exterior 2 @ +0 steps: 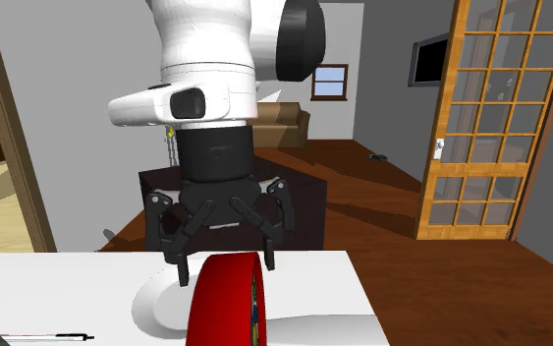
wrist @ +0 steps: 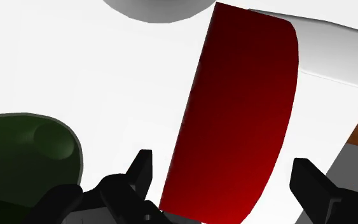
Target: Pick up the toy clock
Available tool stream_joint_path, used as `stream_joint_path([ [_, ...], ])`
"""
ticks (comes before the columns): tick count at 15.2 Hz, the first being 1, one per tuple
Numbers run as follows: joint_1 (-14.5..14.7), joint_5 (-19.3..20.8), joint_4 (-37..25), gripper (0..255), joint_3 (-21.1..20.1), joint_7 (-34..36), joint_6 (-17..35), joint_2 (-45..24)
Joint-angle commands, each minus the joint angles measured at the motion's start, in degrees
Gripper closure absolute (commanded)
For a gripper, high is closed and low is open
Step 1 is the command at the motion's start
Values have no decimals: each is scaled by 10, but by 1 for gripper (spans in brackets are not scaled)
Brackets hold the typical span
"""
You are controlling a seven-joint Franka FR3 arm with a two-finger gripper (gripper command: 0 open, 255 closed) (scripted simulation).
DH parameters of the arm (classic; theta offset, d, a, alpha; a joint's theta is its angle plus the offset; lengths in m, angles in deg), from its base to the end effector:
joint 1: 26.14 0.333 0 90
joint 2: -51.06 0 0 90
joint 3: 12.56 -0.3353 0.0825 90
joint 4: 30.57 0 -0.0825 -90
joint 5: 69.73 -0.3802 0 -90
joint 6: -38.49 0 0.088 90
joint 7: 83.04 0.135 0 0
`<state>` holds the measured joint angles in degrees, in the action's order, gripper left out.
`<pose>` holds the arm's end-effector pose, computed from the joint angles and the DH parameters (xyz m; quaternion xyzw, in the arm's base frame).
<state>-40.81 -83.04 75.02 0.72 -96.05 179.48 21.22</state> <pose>0.5949 -0.2993 0.2521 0.9785 -0.1968 0.0624 0.0001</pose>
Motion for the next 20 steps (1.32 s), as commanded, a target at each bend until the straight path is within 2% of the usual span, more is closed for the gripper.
stream_joint_path([
  [1,-3,-5,-2,0,-3,-4,11,-14],
  [5,-6,-10,-2,0,-7,-8,25,-27],
  [6,-5,-10,0,255,-7,-7,26,-26],
  [15,-6,-10,-2,255,-7,-8,25,-27],
  [20,-1,0,-3,255,0,0,-2,-1],
])
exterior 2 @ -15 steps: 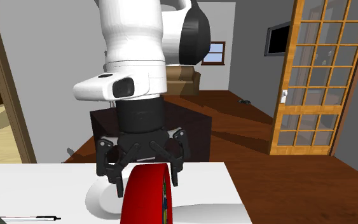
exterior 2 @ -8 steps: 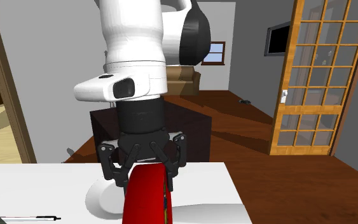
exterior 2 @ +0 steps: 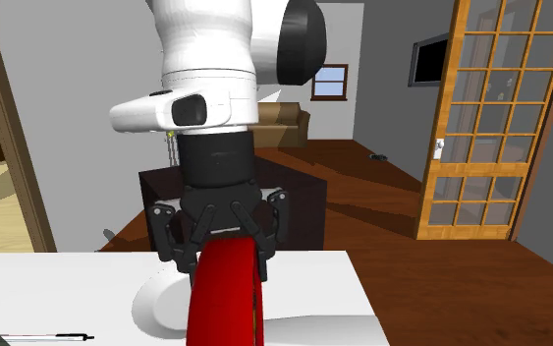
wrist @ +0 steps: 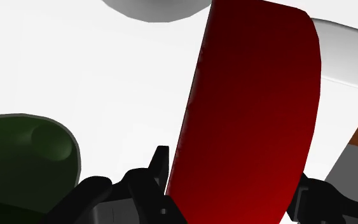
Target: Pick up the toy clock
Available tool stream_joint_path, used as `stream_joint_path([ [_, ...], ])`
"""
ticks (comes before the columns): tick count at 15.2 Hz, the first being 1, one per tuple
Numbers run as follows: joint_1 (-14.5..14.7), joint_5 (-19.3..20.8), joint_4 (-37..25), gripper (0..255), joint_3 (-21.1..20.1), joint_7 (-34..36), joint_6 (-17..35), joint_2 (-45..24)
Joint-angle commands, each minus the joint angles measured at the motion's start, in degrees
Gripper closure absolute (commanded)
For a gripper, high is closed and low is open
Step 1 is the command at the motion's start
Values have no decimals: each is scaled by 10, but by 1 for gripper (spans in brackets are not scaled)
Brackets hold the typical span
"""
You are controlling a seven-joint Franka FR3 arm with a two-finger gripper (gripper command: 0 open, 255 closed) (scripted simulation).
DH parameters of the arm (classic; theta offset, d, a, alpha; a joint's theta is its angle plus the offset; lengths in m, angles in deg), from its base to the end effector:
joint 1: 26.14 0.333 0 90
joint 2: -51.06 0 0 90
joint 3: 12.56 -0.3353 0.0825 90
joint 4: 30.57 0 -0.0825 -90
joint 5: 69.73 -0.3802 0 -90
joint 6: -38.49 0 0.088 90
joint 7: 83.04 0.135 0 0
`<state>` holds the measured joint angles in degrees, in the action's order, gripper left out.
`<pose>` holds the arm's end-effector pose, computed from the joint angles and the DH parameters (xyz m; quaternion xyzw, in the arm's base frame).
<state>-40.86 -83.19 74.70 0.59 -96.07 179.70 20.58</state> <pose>0.5966 -0.2992 0.2475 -0.9785 0.1968 -0.0616 0.0001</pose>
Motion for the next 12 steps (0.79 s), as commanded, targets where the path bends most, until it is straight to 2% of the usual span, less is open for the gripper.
stream_joint_path([
  [1,1,3,0,255,3,1,-9,10],
  [12,8,21,-11,255,14,15,-62,53],
])
